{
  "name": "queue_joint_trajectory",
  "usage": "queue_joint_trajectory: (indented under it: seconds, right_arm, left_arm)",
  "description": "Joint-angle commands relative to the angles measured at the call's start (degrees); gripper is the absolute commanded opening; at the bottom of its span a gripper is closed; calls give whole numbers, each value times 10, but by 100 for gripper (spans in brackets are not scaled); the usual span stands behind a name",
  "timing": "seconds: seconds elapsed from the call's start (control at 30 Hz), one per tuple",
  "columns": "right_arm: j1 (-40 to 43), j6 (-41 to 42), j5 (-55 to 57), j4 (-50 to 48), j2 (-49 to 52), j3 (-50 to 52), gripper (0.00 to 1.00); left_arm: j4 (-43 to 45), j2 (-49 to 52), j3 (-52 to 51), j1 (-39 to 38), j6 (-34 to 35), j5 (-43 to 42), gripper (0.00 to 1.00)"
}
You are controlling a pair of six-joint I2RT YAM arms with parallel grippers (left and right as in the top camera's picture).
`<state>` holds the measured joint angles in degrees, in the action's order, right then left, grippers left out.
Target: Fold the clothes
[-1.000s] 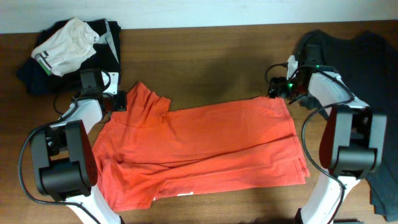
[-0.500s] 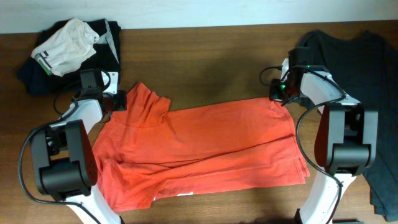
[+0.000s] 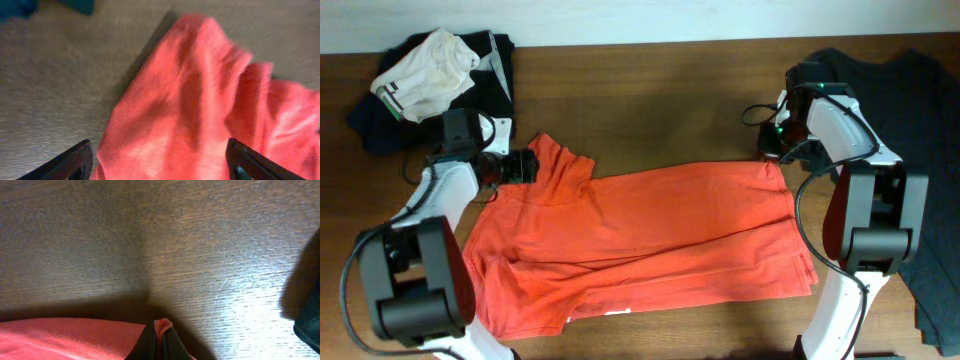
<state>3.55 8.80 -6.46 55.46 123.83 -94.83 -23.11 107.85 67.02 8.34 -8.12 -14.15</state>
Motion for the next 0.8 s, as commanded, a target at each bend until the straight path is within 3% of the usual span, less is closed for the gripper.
queue_joint_trajectory:
  seconds: [0.0, 0.13, 0.17, 0.23, 0.27, 0.3, 0.43, 0.77]
  right_arm:
    - [2, 3, 7, 5, 3, -9, 4]
    - [2, 2, 7, 5, 3, -9, 4]
    - [2, 2, 7, 5, 3, -9, 4]
    - [2, 3, 7, 3, 3, -9, 4]
    - [2, 3, 7, 3, 3, -9, 4]
    - [2, 3, 7, 3, 3, -9, 4]
    - [3, 12, 7, 18, -23, -9, 4]
    - [14, 12, 11, 101, -92, -9, 4]
  left_arm:
    - [14, 45, -2, -2, -12, 79, 85]
    - [41, 82, -2, 8, -27, 95, 84]
    - [44, 87, -2, 10, -27, 95, 77]
    - [44, 96, -2, 10, -27, 95, 54]
    - [44, 99, -2, 10, -27, 94, 34]
    - [44, 100, -2, 9, -27, 89, 3]
    - [20, 76, 6, 9, 8, 60, 0]
    - [-269, -260, 15, 9, 89, 30, 0]
